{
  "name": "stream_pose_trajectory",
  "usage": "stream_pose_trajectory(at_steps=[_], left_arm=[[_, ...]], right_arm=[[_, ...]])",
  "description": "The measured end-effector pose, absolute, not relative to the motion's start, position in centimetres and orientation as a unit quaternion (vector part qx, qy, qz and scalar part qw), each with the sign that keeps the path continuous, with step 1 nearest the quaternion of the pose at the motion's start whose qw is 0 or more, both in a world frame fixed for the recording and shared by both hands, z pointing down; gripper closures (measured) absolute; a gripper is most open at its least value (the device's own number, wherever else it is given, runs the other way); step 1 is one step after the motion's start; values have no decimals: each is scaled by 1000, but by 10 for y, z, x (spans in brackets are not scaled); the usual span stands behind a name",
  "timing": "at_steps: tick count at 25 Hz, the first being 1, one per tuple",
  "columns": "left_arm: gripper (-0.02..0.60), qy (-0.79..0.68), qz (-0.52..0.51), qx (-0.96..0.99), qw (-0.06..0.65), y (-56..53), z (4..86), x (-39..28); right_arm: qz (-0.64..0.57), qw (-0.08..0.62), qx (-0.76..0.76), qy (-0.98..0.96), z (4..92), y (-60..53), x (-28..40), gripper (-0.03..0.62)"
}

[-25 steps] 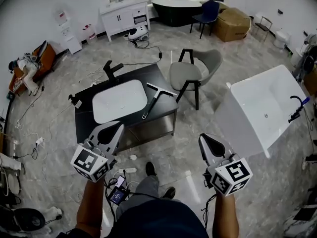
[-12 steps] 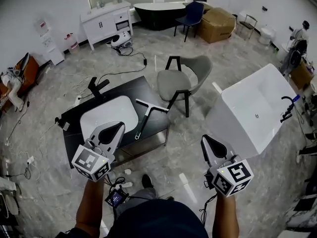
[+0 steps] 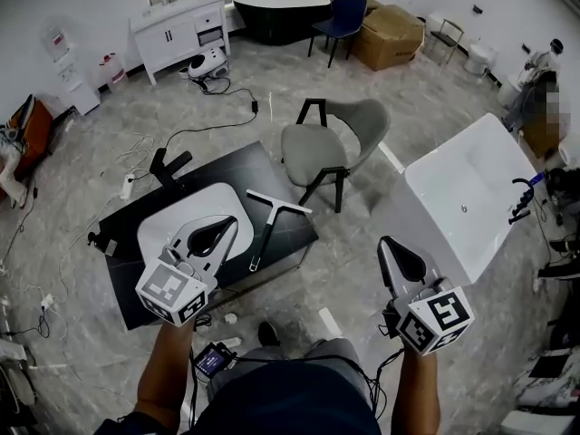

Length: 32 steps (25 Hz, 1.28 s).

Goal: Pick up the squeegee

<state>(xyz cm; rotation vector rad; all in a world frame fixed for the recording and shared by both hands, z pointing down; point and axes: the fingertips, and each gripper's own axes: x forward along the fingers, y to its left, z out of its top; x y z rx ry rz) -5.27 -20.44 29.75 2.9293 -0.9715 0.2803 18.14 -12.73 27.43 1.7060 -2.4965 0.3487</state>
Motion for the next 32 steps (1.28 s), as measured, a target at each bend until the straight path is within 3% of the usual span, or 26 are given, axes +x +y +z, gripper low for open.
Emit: stream_pose_trajectory(at_steps=[17, 32], left_arm=[[575, -382, 121, 913, 79, -274, 350, -40], [560, -387, 161, 897, 143, -314, 448, -22]], right_arm=[[153, 74, 478, -862, 320, -253, 191, 585], [198, 98, 455, -863, 389, -299, 201, 585]])
